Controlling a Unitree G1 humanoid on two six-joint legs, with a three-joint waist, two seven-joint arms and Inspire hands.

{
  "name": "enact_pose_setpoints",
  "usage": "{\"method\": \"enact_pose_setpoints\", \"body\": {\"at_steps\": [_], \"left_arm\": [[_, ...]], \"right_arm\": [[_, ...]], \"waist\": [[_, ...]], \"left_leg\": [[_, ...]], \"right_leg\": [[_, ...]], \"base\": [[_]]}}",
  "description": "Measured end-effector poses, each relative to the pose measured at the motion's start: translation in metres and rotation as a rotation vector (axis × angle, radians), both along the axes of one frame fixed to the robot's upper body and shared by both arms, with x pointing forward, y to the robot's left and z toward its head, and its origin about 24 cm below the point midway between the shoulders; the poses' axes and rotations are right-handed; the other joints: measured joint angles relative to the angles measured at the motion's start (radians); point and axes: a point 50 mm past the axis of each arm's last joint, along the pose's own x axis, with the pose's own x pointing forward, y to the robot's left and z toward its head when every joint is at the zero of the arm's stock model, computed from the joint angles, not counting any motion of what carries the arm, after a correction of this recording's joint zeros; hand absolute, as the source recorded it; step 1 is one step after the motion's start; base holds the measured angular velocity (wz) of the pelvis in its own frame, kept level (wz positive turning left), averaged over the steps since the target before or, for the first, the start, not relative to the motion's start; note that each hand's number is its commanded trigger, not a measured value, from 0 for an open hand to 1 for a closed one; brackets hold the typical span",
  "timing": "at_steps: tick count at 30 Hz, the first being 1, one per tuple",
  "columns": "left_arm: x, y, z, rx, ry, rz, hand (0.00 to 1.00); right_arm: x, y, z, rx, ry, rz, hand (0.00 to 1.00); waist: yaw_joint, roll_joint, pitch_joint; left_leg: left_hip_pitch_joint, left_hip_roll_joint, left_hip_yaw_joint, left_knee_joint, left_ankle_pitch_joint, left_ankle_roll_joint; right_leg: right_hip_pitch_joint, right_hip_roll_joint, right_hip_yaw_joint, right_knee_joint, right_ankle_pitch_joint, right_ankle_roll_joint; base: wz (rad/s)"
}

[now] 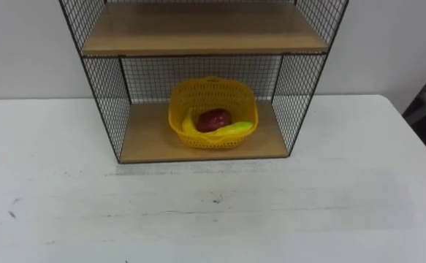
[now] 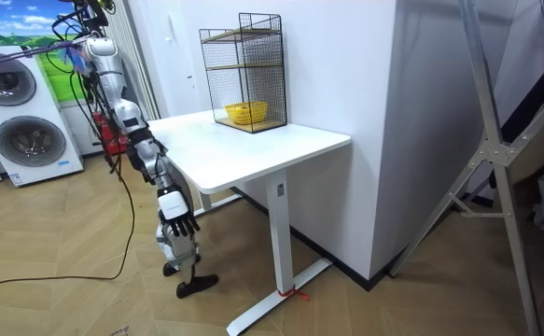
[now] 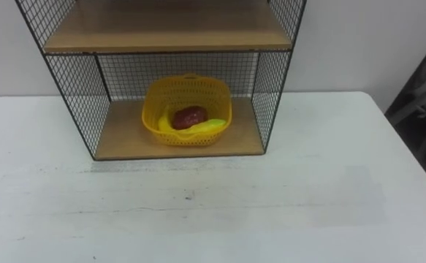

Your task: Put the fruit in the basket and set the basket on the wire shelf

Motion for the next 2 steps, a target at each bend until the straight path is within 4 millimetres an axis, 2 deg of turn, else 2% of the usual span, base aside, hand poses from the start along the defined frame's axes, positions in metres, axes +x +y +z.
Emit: {"method": "enact_pose_setpoints", "body": {"at_steps": [2], "left_arm": [[0.0017, -0.0015, -0.0004, -0.004, -0.003, -0.006, 0.00]], "right_arm": [[0.0006, 0.0007, -0.0002, 0.008, 0.001, 0.024, 0.00]], "waist": [[0.002, 0.000, 0.0000]], "left_leg": [[-0.001, 0.000, 0.000, 0.000, 0.000, 0.000]], "right_leg": [[-0.001, 0.000, 0.002, 0.000, 0.000, 0.000]], "base": [[0.00]]}}
